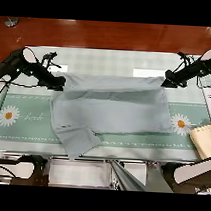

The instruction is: Fold the shirts.

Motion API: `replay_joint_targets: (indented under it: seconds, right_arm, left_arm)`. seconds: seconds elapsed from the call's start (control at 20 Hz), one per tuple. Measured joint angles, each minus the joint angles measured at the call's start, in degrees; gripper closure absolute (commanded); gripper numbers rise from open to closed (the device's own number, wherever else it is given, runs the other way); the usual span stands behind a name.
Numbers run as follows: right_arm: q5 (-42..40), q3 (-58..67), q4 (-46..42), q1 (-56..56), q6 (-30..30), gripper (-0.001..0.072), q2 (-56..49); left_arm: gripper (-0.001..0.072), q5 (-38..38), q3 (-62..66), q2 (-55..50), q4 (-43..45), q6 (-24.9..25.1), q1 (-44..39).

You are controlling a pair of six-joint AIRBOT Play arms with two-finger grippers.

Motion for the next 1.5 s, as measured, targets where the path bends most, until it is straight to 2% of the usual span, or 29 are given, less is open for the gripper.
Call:
replay_joint_targets:
  seconds: [0.1,0.15,0.2,0.25,0.3,0.55,0.7,0.9,1.05,1.2,1.3,1.5]
  right_arm:
    - [-1.0,-0.8,-0.4,0.1,0.1,0.068,0.0]
    - [-1.5,-1.1,-0.5,0.2,0.4,0.0449,0.0]
    - [-2.0,-1.3,-0.6,0.3,0.7,0.0086,0.0]
    - [-2.3,-1.4,-0.7,0.3,1.5,0.0077,0.0]
    - [-2.5,-1.5,-0.5,0.4,2.0,0.0077,0.0]
    - [1.5,-3.2,-2.8,0.3,3.3,0.0078,3.7]
    - [0.7,-11.2,-2.7,-1.9,1.2,0.0078,12.5]
    - [-6.2,-30.7,5.8,-7.7,-3.6,0.0078,30.5]
    - [-11.6,-46.0,13.6,-10.5,-5.4,0.0078,44.6]
    - [-14.6,-56.2,19.6,-11.6,-5.9,0.0078,54.6]
    - [-15.3,-59.9,21.9,-11.9,-5.9,0.0079,58.7]
    - [-15.3,-62.6,23.9,-12.2,-5.7,0.0079,61.9]
  left_arm:
    - [0.0685,-0.8,-0.1,-0.1,0.1,0.2,0.0]
    - [0.0674,-1.2,-0.2,-0.2,0.1,0.2,-0.1]
    - [0.0389,-1.2,-0.2,-0.2,0.0,0.3,-0.2]
    - [0.002,-1.3,-0.2,-0.2,-0.3,0.4,-0.2]
    - [-0.0002,-1.6,-0.2,-0.2,-0.5,0.3,-0.3]
    - [-0.0001,-6.8,-0.7,0.9,1.6,-0.5,1.2]
    - [0.0,-8.9,-5.3,6.6,2.5,-0.7,5.5]
    - [0.0004,-8.2,-20.7,19.6,2.6,-0.7,16.3]
    - [0.0004,-5.3,-35.4,28.6,-5.2,1.7,25.5]
    - [0.0004,-1.9,-45.4,34.8,-15.9,5.4,30.2]
    - [0.0005,-0.9,-48.8,36.7,-18.9,6.2,30.4]
    - [0.0004,0.5,-51.7,38.0,-20.2,4.6,26.6]
